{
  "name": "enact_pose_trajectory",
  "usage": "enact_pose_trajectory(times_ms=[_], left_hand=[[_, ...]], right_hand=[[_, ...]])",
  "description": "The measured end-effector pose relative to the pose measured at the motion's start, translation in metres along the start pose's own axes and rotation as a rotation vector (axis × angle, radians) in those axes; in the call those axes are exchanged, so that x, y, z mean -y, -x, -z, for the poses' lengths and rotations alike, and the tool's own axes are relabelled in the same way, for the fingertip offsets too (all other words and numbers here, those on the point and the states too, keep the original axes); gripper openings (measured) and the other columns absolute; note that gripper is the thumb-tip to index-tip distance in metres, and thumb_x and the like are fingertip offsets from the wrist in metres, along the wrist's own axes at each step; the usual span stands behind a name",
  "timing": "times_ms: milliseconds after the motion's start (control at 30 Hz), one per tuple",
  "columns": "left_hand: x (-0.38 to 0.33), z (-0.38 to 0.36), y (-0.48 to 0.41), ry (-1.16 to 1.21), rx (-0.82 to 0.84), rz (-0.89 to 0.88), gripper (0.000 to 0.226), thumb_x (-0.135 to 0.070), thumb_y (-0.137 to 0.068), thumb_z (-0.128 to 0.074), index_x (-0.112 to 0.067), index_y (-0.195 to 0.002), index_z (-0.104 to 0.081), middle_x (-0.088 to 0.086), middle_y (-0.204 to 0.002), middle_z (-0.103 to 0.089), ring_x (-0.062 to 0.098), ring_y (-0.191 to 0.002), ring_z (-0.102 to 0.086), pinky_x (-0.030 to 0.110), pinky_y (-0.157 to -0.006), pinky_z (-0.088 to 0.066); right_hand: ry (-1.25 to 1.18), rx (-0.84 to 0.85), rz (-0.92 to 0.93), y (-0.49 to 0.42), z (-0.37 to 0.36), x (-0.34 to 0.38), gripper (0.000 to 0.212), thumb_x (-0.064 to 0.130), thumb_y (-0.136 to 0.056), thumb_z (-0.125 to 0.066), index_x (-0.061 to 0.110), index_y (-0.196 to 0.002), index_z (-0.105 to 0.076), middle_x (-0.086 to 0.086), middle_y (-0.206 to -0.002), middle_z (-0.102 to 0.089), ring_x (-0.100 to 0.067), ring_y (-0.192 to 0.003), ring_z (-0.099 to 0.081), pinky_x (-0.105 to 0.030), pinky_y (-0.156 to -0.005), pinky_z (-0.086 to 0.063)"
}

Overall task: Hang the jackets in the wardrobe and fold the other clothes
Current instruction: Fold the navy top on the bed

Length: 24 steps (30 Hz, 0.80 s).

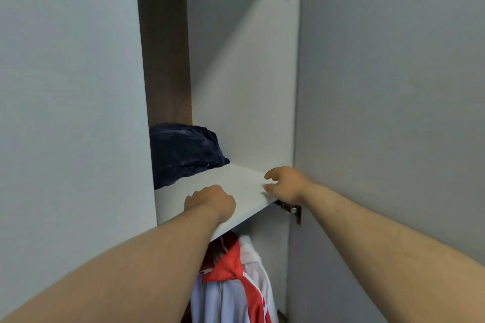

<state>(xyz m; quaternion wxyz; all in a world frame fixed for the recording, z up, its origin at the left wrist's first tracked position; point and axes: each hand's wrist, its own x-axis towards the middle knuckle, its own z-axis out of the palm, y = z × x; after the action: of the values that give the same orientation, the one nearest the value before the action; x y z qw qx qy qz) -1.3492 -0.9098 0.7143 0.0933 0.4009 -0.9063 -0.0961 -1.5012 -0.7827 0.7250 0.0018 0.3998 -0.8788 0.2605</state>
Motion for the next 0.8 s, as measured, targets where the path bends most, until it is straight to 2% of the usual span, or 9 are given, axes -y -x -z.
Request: enact_pose_trajectory(times_ms=[100, 167, 200, 300, 433, 533, 600, 700, 800], left_hand=[[0.001, -0.004, 0.021, 0.000, -0.012, -0.091, 0.045, -0.037, -0.098, -0.033, -0.017, -0.134, -0.052, 0.006, -0.140, -0.053, 0.029, -0.125, -0.049, 0.038, -0.102, -0.037], [0.003, -0.005, 0.036, 0.002, -0.009, -0.183, 0.044, -0.039, -0.097, -0.034, -0.017, -0.130, -0.054, 0.007, -0.137, -0.055, 0.029, -0.122, -0.050, 0.037, -0.101, -0.039], [0.006, -0.006, 0.044, -0.006, -0.014, -0.241, 0.044, -0.040, -0.096, -0.035, -0.018, -0.129, -0.055, 0.007, -0.135, -0.056, 0.029, -0.121, -0.051, 0.037, -0.100, -0.040], [0.016, -0.013, 0.068, -0.068, -0.053, -0.409, 0.040, -0.039, -0.091, -0.042, -0.019, -0.123, -0.055, 0.007, -0.128, -0.057, 0.028, -0.117, -0.051, 0.038, -0.096, -0.038], [0.025, -0.018, 0.101, -0.059, -0.080, -0.582, 0.032, -0.032, -0.087, -0.046, -0.020, -0.115, -0.055, 0.006, -0.123, -0.054, 0.025, -0.116, -0.045, 0.035, -0.098, -0.033], [0.027, -0.024, 0.120, 0.008, -0.055, -0.683, 0.034, -0.034, -0.088, -0.048, -0.020, -0.117, -0.056, 0.004, -0.125, -0.054, 0.023, -0.120, -0.046, 0.037, -0.105, -0.031], [0.027, -0.031, 0.136, 0.099, 0.021, -0.708, 0.039, -0.036, -0.089, -0.049, -0.018, -0.122, -0.058, 0.004, -0.128, -0.056, 0.026, -0.120, -0.052, 0.038, -0.103, -0.038], [0.026, -0.045, 0.159, 0.197, 0.083, -0.764, 0.035, -0.041, -0.091, -0.051, -0.019, -0.116, -0.061, 0.003, -0.123, -0.060, 0.025, -0.115, -0.057, 0.038, -0.098, -0.041], [0.026, -0.064, 0.180, 0.291, 0.140, -0.825, 0.040, -0.042, -0.092, -0.053, -0.022, -0.126, -0.060, 0.001, -0.132, -0.058, 0.023, -0.122, -0.055, 0.036, -0.102, -0.043]], right_hand=[[-0.008, -0.042, -0.080, 0.046, 0.005, -0.003, 0.041, 0.033, -0.093, -0.059, 0.021, -0.132, -0.060, 0.000, -0.133, -0.060, -0.022, -0.125, -0.055, -0.025, -0.097, -0.041], [0.017, -0.058, -0.107, 0.075, 0.002, -0.002, 0.033, 0.030, -0.093, -0.059, 0.019, -0.123, -0.065, 0.003, -0.107, -0.066, -0.024, -0.112, -0.061, -0.023, -0.081, -0.043], [0.032, -0.061, -0.123, 0.090, 0.000, 0.000, 0.029, 0.028, -0.092, -0.059, 0.019, -0.118, -0.067, 0.002, -0.102, -0.068, -0.025, -0.107, -0.063, -0.024, -0.077, -0.044], [0.092, -0.073, -0.177, 0.134, -0.006, 0.006, 0.037, 0.030, -0.092, -0.058, 0.022, -0.128, -0.063, -0.006, -0.123, -0.066, -0.026, -0.117, -0.059, -0.029, -0.092, -0.048], [0.165, -0.076, -0.276, 0.196, -0.010, 0.013, 0.050, 0.036, -0.094, -0.056, 0.024, -0.142, -0.050, -0.003, -0.146, -0.052, -0.023, -0.134, -0.048, -0.033, -0.107, -0.042], [0.216, -0.077, -0.308, 0.240, -0.017, 0.018, 0.053, 0.036, -0.096, -0.054, 0.024, -0.146, -0.045, -0.001, -0.150, -0.048, -0.022, -0.137, -0.045, -0.035, -0.109, -0.041], [0.225, -0.091, -0.332, 0.271, -0.023, 0.021, 0.054, 0.036, -0.097, -0.054, 0.024, -0.148, -0.042, -0.001, -0.151, -0.047, -0.022, -0.137, -0.044, -0.035, -0.110, -0.040], [0.217, -0.148, -0.388, 0.312, -0.032, 0.022, 0.054, 0.037, -0.097, -0.053, 0.026, -0.149, -0.041, 0.001, -0.151, -0.046, -0.021, -0.136, -0.044, -0.035, -0.109, -0.040], [0.219, -0.201, -0.427, 0.348, -0.041, 0.022, 0.054, 0.037, -0.098, -0.053, 0.026, -0.149, -0.041, 0.002, -0.150, -0.046, -0.019, -0.136, -0.044, -0.030, -0.109, -0.036]])
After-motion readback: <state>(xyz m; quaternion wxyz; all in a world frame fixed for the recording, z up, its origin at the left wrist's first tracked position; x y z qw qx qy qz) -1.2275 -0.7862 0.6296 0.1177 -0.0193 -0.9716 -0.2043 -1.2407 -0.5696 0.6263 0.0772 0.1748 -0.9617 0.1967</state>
